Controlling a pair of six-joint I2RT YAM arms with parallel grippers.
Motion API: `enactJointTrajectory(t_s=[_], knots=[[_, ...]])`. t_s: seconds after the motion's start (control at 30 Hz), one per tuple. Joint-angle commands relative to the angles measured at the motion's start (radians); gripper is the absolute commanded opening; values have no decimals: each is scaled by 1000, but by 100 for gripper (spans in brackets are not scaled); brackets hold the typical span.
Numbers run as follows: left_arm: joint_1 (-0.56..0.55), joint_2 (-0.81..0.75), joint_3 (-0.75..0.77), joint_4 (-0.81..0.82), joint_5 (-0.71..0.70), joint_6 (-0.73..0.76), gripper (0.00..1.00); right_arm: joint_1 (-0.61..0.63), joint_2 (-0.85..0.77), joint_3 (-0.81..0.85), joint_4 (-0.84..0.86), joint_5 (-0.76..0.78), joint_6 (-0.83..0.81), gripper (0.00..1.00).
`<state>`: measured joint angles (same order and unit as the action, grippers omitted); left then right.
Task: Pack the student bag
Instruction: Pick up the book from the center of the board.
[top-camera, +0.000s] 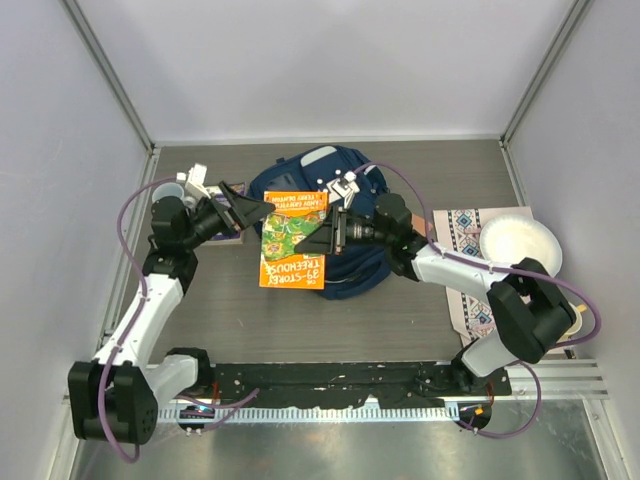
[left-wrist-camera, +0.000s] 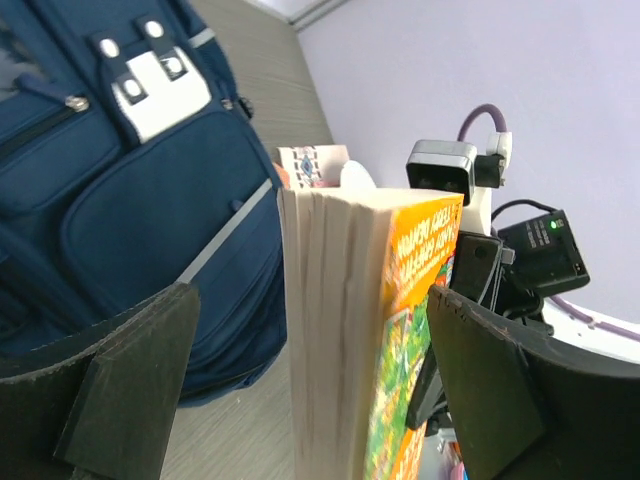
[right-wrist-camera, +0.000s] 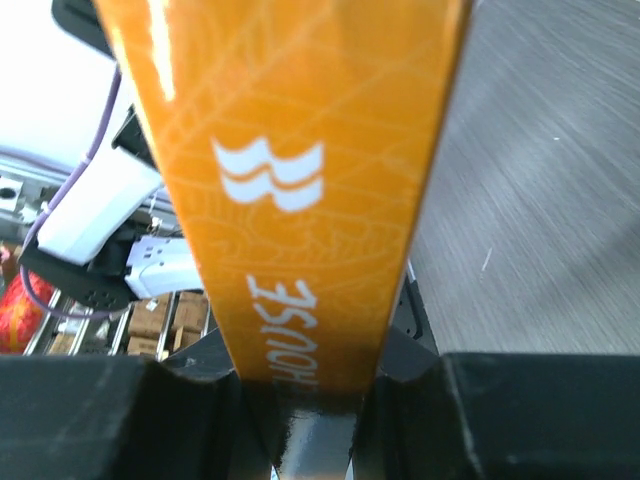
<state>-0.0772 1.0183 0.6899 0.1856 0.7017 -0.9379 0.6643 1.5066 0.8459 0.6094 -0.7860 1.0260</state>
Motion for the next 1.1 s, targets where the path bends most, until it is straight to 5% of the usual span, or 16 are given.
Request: enactJointTrajectory(t_s=[0.0, 0.23, 0.33, 0.53, 0.57, 0.67, 0.7, 0.8, 0.97, 1.07], knots=[[-27, 69, 36, 249, 137, -64, 100, 3, -20, 74, 193, -124, 34, 1], [-70, 163, 14, 408, 277, -111, 96, 3, 56, 79, 337, -203, 120, 1], [-72, 143, -7, 419, 268, -110, 76, -3, 84, 82, 381, -211, 146, 1], [-72, 106, -24, 358, 254, -59, 3, -22, 69, 85, 244, -133, 18, 3], [-72, 102, -24, 321, 246, -49, 0, -22, 48, 90, 134, -112, -22, 4], [-70, 71, -27, 244, 168, -1, 0, -22, -18, 122, -171, 28, -229, 34], [-72, 62, -23, 218, 141, 11, 0, -23, -37, 130, -245, 74, -271, 52], [-70, 16, -13, 118, -31, 53, 0, -22, -120, 125, -448, 319, -349, 72], [-68, -56, -7, 106, -354, -2, 0, -23, -299, -57, -473, 661, -232, 88], [-67, -76, -61, 243, -486, -151, 0, -22, -362, -142, -403, 631, -144, 88]])
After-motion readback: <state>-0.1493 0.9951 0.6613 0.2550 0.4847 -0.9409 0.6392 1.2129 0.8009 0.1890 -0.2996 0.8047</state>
